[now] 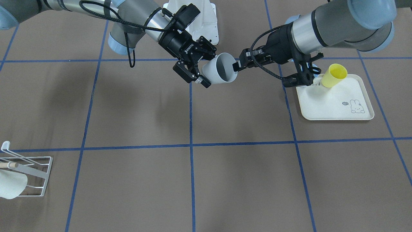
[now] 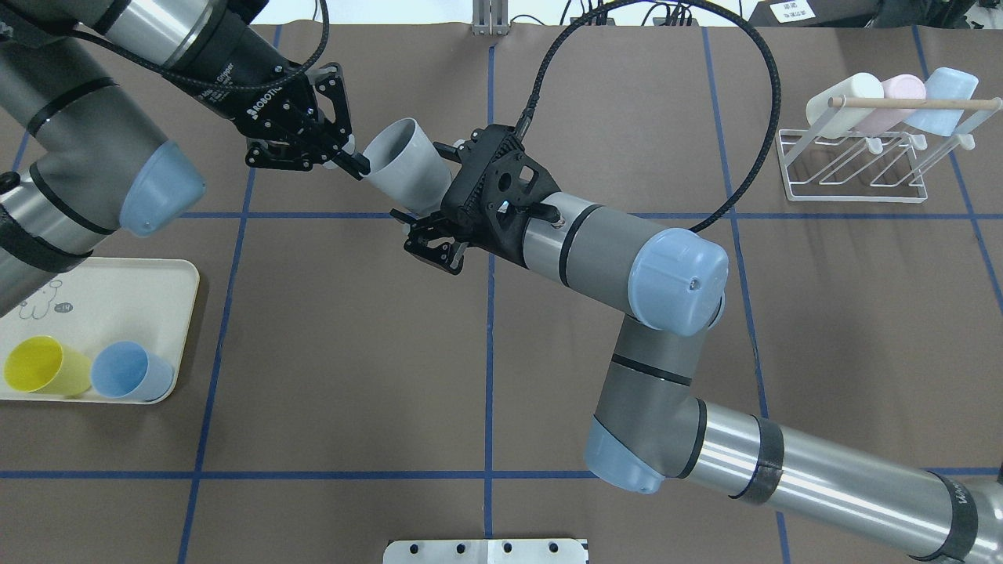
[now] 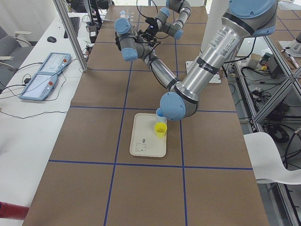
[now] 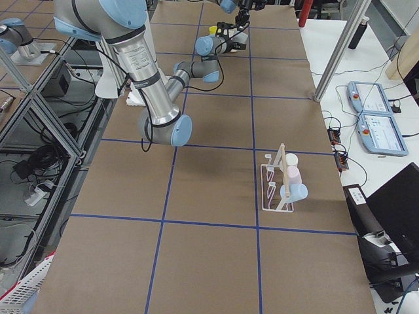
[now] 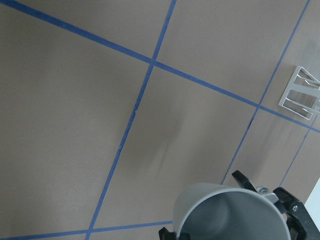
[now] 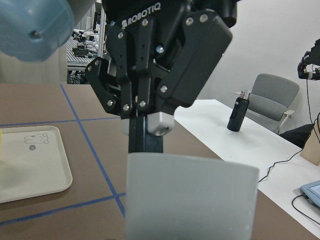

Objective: Transfer IKEA cup to right arm and place on rack

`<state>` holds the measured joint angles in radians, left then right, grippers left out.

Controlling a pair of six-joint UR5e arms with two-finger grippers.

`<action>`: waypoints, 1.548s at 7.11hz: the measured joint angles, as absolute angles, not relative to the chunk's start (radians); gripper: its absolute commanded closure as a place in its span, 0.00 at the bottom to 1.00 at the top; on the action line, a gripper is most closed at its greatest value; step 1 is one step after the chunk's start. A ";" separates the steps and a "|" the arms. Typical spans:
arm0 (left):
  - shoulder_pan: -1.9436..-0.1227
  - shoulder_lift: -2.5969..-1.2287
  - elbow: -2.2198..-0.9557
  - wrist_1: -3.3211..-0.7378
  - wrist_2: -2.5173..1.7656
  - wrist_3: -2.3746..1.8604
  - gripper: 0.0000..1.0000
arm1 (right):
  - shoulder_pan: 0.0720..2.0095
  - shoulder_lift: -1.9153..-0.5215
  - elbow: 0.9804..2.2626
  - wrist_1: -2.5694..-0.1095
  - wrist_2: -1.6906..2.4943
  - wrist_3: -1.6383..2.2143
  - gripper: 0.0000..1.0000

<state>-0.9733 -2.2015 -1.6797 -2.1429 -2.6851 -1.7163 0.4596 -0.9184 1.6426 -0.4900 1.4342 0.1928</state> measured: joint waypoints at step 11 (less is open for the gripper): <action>-1.005 -2.220 -1.682 -2.148 -2.661 -1.703 0.00 | 0.487 -0.939 1.650 -0.506 1.408 0.169 0.41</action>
<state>-1.0051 -2.2202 -1.6819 -2.1484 -2.6614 -1.7031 0.4867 -0.9387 1.6495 -0.5057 1.4083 0.1689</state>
